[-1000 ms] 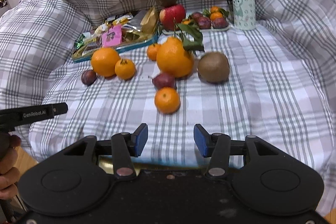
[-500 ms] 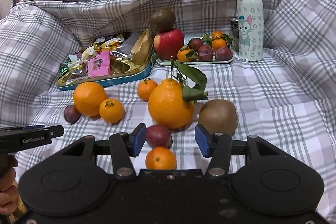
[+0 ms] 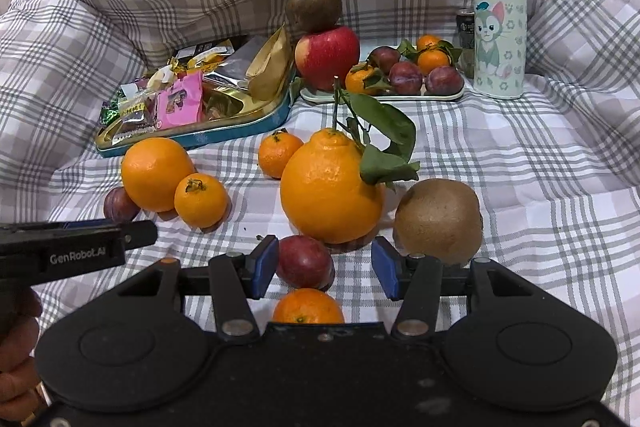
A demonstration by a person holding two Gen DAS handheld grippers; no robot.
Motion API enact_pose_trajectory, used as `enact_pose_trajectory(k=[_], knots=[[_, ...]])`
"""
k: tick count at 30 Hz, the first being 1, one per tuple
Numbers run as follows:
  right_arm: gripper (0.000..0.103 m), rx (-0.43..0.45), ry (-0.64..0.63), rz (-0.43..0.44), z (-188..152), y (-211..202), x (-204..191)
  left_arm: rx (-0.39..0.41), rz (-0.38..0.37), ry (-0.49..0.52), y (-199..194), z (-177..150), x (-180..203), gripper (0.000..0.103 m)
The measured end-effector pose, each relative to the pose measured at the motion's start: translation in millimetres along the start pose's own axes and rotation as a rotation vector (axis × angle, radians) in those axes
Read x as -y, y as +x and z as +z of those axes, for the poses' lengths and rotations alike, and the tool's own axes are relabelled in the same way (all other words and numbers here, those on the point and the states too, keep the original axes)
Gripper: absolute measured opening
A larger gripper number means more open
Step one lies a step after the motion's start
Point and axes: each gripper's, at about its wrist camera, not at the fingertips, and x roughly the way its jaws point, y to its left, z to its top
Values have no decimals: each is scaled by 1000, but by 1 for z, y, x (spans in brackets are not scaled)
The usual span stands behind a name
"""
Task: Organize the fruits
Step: 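Reach the left tool to a mandarin while the right tool reaches another plum, then close the left tool on the mandarin while the right tool grasps the plum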
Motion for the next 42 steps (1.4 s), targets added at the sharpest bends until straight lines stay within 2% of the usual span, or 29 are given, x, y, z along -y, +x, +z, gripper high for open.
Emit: enact_pose_trajectory(k=[18, 24, 30, 42], knots=[[54, -27, -87, 35, -8, 17, -13, -3, -56, 1, 12, 10, 14, 53], [54, -30, -109, 24, -9, 22, -15, -39, -82, -22, 24, 14, 17, 53], [42, -20, -135, 26, -10, 23, -14, -75, -97, -75, 35, 16, 14, 52], [39, 4, -119, 48, -9, 15, -9, -79, -82, -137, 49, 26, 15, 52]])
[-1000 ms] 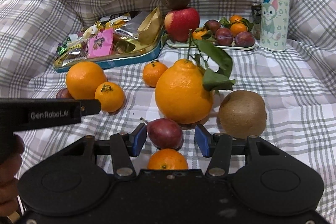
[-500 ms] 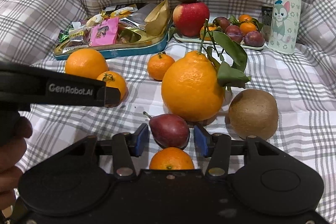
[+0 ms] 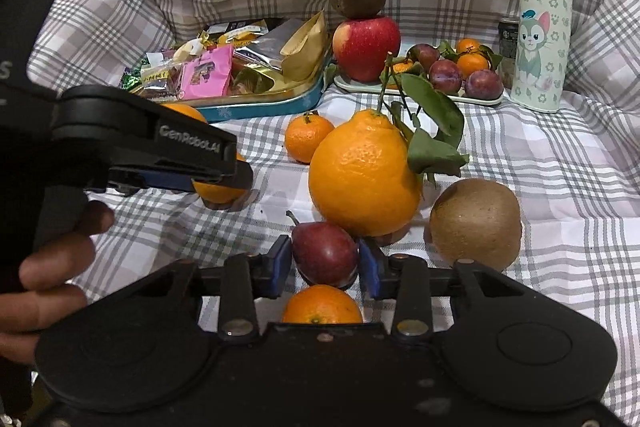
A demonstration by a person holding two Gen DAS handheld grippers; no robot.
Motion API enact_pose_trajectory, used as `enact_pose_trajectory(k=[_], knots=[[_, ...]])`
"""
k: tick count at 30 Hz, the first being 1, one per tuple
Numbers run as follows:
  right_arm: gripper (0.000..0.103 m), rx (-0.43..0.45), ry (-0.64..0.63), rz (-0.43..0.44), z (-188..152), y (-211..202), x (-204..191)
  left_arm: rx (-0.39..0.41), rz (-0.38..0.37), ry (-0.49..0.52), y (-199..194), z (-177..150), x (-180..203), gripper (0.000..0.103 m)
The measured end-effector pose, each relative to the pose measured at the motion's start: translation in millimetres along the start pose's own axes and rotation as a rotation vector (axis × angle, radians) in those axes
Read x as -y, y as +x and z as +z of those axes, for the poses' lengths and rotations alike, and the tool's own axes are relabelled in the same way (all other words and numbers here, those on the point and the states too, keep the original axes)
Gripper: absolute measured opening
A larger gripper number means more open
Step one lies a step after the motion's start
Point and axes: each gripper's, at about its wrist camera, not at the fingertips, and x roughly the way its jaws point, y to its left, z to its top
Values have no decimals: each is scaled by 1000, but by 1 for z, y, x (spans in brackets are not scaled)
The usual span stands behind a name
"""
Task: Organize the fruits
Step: 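Close the left tool on the mandarin while the right tool grasps the plum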
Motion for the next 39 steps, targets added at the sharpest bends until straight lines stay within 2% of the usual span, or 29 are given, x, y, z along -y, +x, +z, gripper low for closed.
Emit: enact_pose_trajectory(k=[4, 6, 11, 27, 39], knots=[[39, 5, 0, 5, -1, -1, 1, -13, 10, -18, 7, 2, 0, 52], [39, 7, 2, 7, -1, -1, 1, -3, 13, -25, 8, 1, 0, 49], [39, 13, 10, 7, -2, -5, 2, -4, -4, -37, 5, -2, -2, 48], [37, 59, 36, -21, -1, -30, 2, 6, -6, 6, -36, -21, -1, 48], [40, -19, 84, -42, -8, -9, 12, -20, -1, 25, -41, -35, -1, 48]])
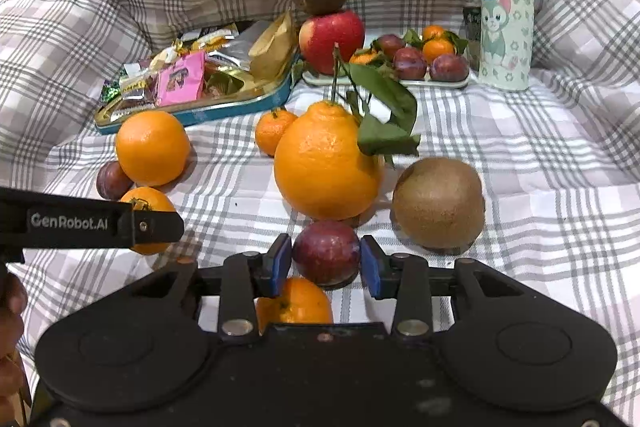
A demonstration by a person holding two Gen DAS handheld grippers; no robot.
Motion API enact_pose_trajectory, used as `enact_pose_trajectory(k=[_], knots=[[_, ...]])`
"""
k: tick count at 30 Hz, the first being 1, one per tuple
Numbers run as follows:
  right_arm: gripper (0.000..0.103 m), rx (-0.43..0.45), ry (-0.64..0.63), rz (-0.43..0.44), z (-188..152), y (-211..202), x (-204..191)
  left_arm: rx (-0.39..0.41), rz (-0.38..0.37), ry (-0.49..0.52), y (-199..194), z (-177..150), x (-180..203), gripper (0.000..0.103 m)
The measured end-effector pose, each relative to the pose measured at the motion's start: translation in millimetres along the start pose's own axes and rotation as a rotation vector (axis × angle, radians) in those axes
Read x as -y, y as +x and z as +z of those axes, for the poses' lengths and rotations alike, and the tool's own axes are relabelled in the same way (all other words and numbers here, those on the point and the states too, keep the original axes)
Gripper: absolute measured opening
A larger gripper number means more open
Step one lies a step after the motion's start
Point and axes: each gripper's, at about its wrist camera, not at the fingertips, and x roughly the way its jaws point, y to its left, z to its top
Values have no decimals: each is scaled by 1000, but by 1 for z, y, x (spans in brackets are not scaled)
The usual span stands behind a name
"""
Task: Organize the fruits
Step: 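Close the left tool on the mandarin while the right tool grasps the plum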
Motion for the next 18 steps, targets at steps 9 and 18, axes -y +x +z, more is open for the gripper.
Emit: enact_pose_trajectory(k=[9, 18], knots=[[42, 11, -9, -11, -5, 7, -4, 1, 13, 39, 0, -6, 5, 48], [38, 64, 7, -4, -2, -12, -1, 40, 22, 55, -20, -9, 6, 48]])
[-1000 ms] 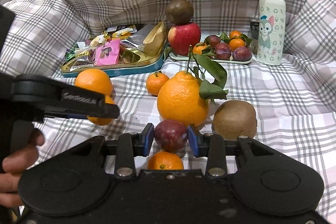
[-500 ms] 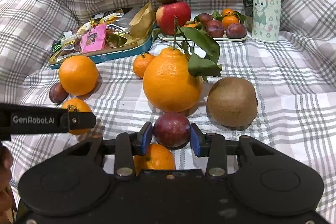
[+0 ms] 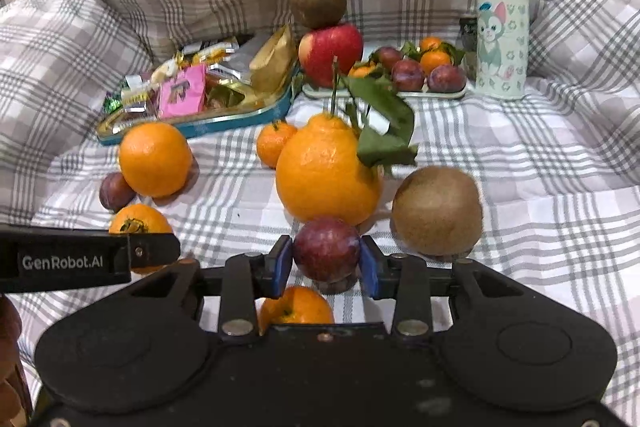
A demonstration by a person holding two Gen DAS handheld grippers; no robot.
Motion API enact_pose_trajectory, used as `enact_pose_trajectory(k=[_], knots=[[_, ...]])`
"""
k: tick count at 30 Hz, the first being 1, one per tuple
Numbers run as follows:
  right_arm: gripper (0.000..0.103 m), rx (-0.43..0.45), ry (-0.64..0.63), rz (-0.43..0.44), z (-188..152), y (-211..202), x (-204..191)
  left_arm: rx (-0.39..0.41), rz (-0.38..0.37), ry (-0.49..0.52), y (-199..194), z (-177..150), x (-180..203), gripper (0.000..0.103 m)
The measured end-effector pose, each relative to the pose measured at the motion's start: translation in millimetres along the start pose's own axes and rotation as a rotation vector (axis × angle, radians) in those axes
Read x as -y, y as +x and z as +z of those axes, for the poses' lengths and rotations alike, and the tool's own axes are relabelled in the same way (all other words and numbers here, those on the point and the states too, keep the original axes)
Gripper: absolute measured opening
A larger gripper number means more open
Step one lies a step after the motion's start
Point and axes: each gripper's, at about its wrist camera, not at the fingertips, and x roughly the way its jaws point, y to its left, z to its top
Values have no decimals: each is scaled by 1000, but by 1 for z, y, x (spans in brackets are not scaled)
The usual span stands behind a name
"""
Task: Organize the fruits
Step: 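Close the left tool on the mandarin while the right tool grasps the plum, then lower mandarin and plum into the gold tray and open both tools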
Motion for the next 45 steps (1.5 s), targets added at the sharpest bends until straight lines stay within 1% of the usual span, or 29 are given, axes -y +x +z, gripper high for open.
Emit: enact_pose_trajectory(k=[8, 15, 21, 26, 32, 37, 41, 45], knots=[[38, 67, 12, 16, 5, -42, 1, 32, 19, 20, -35, -9, 2, 48], [38, 92, 24, 36, -8, -90, 2, 36, 45, 37, -71, -31, 2, 48], [38, 101, 25, 30, -35, -130, 6, 33, 57, 45, -96, -63, 3, 48], [38, 84, 19, 31, -67, -156, 6, 26, 64, 44, -111, -92, 6, 48], [38, 52, 29, 35, -105, -179, 10, 11, 41, 38, -124, -126, 15, 48], [38, 54, 28, 28, -131, -198, 10, -16, 11, 50, -128, -153, 28, 48], [38, 64, 31, 14, -147, -211, 12, -61, -21, 59, -126, -169, 38, 48], [38, 48, 33, -2, -155, -215, 15, -90, -20, 65, -122, -180, 44, 48]])
